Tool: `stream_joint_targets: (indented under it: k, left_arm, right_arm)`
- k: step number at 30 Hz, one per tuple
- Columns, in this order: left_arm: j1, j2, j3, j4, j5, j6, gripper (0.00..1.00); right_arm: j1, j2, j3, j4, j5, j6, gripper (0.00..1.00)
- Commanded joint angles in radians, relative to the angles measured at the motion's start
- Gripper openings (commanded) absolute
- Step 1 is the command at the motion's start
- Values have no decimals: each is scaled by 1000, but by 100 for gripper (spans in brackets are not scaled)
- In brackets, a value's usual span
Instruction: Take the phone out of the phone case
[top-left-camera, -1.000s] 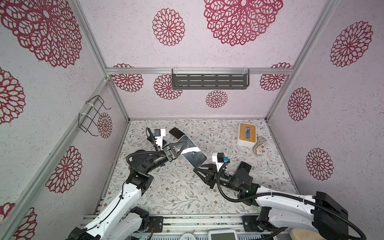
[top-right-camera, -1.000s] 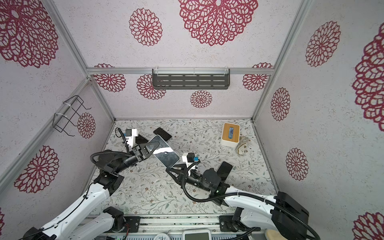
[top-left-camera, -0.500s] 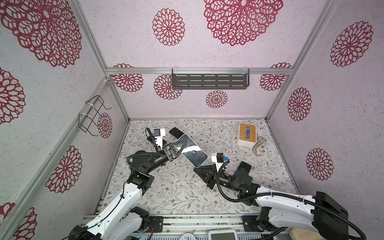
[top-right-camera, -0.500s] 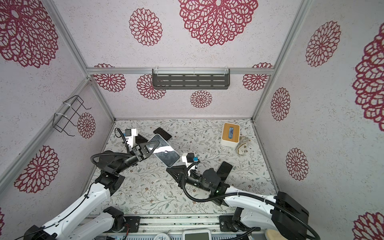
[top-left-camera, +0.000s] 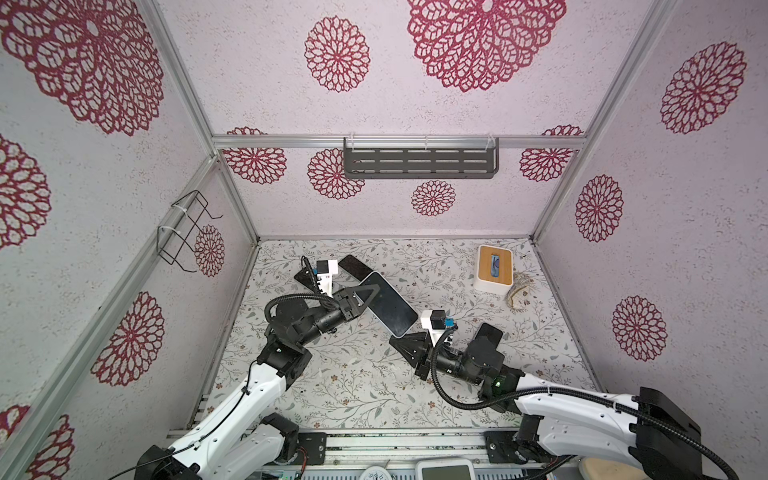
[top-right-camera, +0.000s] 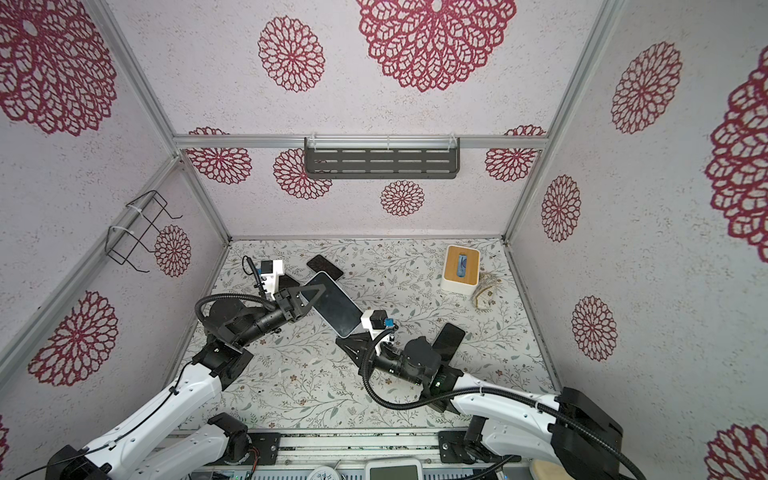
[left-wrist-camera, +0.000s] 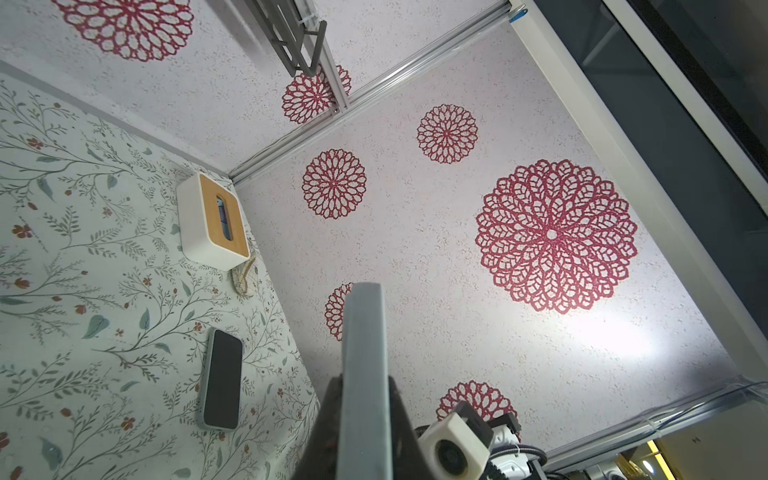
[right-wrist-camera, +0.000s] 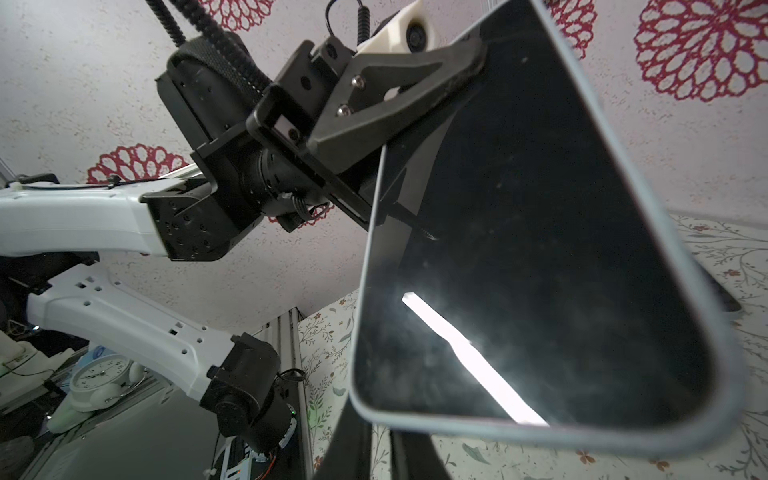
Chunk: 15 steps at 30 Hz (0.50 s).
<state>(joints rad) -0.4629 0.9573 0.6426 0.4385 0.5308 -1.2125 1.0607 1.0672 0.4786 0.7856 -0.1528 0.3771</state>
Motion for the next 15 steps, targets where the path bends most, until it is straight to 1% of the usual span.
stream_joint_targets:
  k: [1, 5, 7, 8, 9, 10, 11, 12, 13, 15]
  left_arm:
    - [-14, -22, -1, 10, -19, 18, 0]
    - [-13, -16, -19, 60, -24, -7, 0]
    - [-13, -15, -26, 76, -28, -14, 0]
    - [-13, -15, -29, 85, -30, -17, 0]
    - [-12, -19, -41, 104, -46, -21, 0]
    - [-11, -23, -50, 116, -56, -27, 0]
    - [-8, -24, -55, 128, -64, -33, 0]
    - [-7, -26, -60, 140, -68, -39, 0]
    - [-2, -29, -78, 188, -89, -56, 0]
    - [-2, -29, -109, 265, -110, -77, 0]
  right_arm:
    - [-25, -71, -2, 127, 6, 5, 34]
    - [-51, -86, -54, 206, -21, 59, 42]
    - [-60, -82, -62, 239, -71, 85, 52]
    - [-60, -80, -61, 245, -80, 91, 55]
    - [-61, -78, -61, 245, -82, 92, 56]
    - [-61, -76, -61, 253, -100, 101, 60]
    - [-61, -69, -67, 286, -114, 117, 67]
    - [-61, -67, -75, 314, -120, 130, 69]
    - [-61, -65, -78, 333, -119, 141, 69]
    - [-63, -64, -80, 352, -119, 148, 66]
